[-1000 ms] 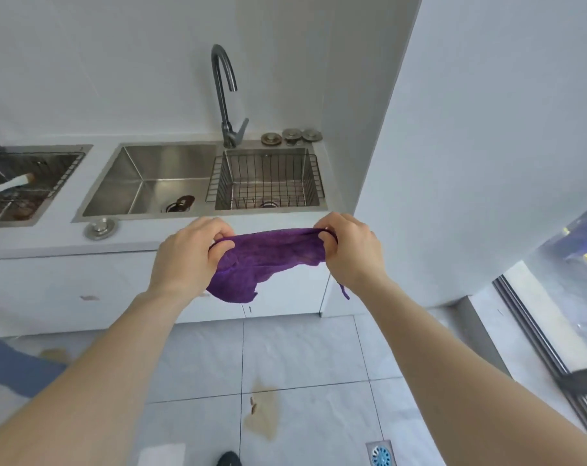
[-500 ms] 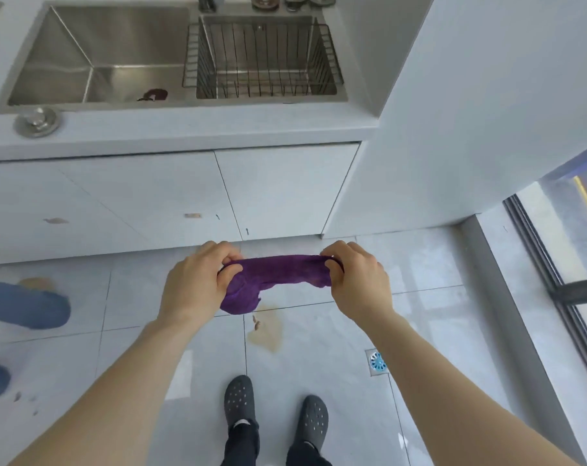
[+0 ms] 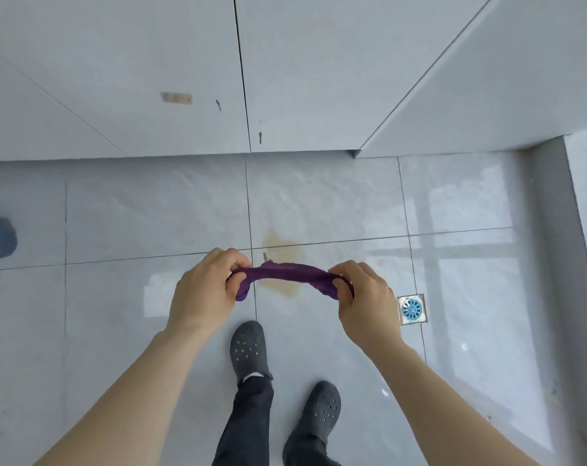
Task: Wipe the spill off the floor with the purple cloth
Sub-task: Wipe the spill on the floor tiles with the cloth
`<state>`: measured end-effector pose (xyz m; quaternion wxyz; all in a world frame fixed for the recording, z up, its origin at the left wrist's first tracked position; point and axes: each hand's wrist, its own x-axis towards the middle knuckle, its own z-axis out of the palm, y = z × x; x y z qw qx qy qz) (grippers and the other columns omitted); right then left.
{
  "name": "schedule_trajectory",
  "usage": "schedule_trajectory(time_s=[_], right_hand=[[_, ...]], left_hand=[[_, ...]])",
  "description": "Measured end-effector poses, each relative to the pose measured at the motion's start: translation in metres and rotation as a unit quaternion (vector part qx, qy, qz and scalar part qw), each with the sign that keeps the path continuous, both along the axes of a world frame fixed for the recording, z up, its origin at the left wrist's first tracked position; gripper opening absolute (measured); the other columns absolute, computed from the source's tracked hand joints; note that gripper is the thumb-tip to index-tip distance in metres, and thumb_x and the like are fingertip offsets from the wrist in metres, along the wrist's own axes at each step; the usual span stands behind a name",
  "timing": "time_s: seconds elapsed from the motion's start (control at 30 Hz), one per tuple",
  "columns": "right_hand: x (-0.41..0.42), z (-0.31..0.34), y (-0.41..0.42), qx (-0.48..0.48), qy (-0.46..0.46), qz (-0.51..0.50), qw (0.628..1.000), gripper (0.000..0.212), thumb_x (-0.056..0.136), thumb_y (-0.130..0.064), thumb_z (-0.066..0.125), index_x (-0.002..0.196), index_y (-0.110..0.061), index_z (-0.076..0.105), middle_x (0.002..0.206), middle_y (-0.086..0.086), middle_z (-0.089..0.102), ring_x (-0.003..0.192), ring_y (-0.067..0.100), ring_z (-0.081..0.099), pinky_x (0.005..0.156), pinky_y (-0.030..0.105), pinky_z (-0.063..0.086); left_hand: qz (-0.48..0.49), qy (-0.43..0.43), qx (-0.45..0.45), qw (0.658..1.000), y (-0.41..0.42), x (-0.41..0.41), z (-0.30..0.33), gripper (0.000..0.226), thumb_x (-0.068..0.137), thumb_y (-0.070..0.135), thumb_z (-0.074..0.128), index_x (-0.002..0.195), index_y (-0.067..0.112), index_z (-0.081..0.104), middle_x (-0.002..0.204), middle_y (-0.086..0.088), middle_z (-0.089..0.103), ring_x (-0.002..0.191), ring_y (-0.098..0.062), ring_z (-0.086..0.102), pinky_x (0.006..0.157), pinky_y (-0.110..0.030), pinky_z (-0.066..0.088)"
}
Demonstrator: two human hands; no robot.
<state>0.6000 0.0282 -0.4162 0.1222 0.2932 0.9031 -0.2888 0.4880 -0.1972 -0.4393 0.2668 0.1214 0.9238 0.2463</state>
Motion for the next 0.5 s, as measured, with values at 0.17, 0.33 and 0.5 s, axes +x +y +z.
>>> schedule_trajectory(time_s=[0.17, 0.33, 0.5], right_hand=[[0.025, -0.11, -0.01, -0.009, -0.029, 0.017, 0.999, 0.022, 0.1, -0.011, 0.051, 0.104, -0.026, 0.067, 0.097, -0.005, 0.066, 0.075, 0.029, 0.061, 0.061, 0.035, 0.044], [0.048, -0.215, -0.013, -0.01, -0.049, 0.029, 0.998, 0.025, 0.101, -0.011, 0.045, 0.104, -0.025, 0.066, 0.095, -0.001, 0.064, 0.073, 0.031, 0.062, 0.063, 0.042, 0.053], [0.062, -0.317, -0.009, 0.013, -0.037, 0.045, 0.998, 0.026, 0.101, -0.009, 0.045, 0.108, -0.023, 0.066, 0.095, 0.001, 0.062, 0.076, 0.03, 0.059, 0.065, 0.042, 0.052]], left_hand=[[0.009, -0.038, -0.017, 0.999, -0.012, 0.029, -0.115, 0.019, 0.094, 0.017, 0.06, 0.095, 0.036, 0.061, 0.094, 0.014, 0.061, 0.073, -0.012, 0.063, 0.068, -0.032, 0.048], [-0.011, -0.082, -0.018, 0.996, -0.016, 0.051, -0.22, 0.014, 0.095, 0.023, 0.064, 0.096, 0.037, 0.064, 0.093, 0.018, 0.064, 0.071, -0.009, 0.063, 0.071, -0.031, 0.052], [-0.046, -0.097, -0.013, 0.994, -0.016, 0.06, -0.32, 0.011, 0.094, 0.028, 0.066, 0.097, 0.038, 0.066, 0.09, 0.021, 0.065, 0.07, -0.007, 0.063, 0.066, -0.025, 0.049]])
